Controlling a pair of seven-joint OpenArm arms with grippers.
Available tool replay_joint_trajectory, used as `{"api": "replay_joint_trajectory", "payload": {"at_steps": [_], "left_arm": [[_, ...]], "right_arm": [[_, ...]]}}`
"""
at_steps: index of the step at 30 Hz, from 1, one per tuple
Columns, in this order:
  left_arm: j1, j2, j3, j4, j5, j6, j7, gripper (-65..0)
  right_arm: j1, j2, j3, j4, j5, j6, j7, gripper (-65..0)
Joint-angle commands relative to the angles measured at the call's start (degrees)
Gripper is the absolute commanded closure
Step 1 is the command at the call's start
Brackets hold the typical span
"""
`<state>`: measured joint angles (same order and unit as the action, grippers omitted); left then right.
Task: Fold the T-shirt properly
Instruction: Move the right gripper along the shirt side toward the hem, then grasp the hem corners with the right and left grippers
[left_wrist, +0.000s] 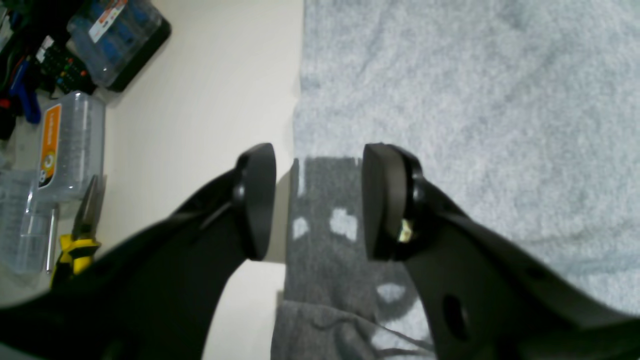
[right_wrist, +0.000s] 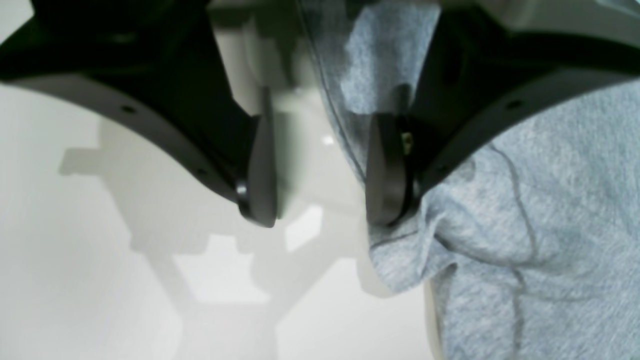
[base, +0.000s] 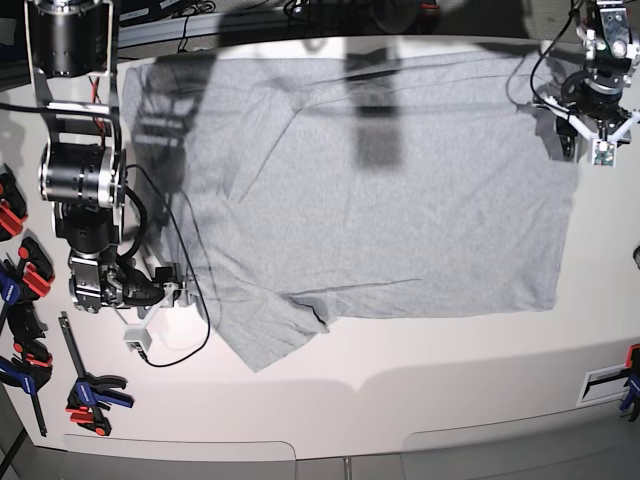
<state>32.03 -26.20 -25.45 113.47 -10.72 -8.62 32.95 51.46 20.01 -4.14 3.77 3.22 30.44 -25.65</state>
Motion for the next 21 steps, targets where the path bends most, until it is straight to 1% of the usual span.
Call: {"api": "replay_joint_trajectory", "payload": {"at_steps": [1, 3, 5, 8, 10, 14, 17, 21], "left_arm": [[0.0, -0.8, -0.4, 0.8, -0.3, 0.5, -1.5, -26.2], [0.0, -0.8, -0.4, 0.7, -0.3, 0.5, -1.5, -26.2], [0.0, -0.8, -0.4, 0.7, -0.3, 0.5, -1.5, -26.2], [0.0, -0.8, -0.4, 0.6, -0.3, 0.5, -1.5, -26.2], [0.0, -0.8, -0.4, 0.6, -0.3, 0.5, -1.5, -26.2], [0.0, -0.8, -0.4, 0.6, -0.3, 0.5, -1.5, -26.2], [0.0, -0.8, -0.4, 0.6, -0.3, 0.5, -1.3, -26.2], [0.0, -0.8, -0.4, 0.6, -0.3, 0.5, -1.2, -26.2]], "right_arm": [[1.0, 0.5, 0.0, 0.2, 0.0, 0.6, -0.8, -27.8], [1.0, 0.9, 0.0, 0.6, 0.7, 0.6, 0.7, -28.1], [1.0, 1.5, 0.0, 1.1, 4.8, 0.9, 0.8, -28.2], [1.0, 2.7, 0.0, 1.5, 10.9, 3.3, 0.0, -28.2], [1.0, 3.4, 0.1, 1.5, 12.2, 4.3, -0.5, -28.5], [1.0, 4.0, 0.1, 1.5, 12.3, 7.2, -0.7, -30.2], [1.0, 4.0, 0.1, 1.5, 15.8, 9.6, -0.7, -30.9], [1.0, 4.0, 0.1, 1.5, 23.2, 9.6, -1.5, -32.2]]}}
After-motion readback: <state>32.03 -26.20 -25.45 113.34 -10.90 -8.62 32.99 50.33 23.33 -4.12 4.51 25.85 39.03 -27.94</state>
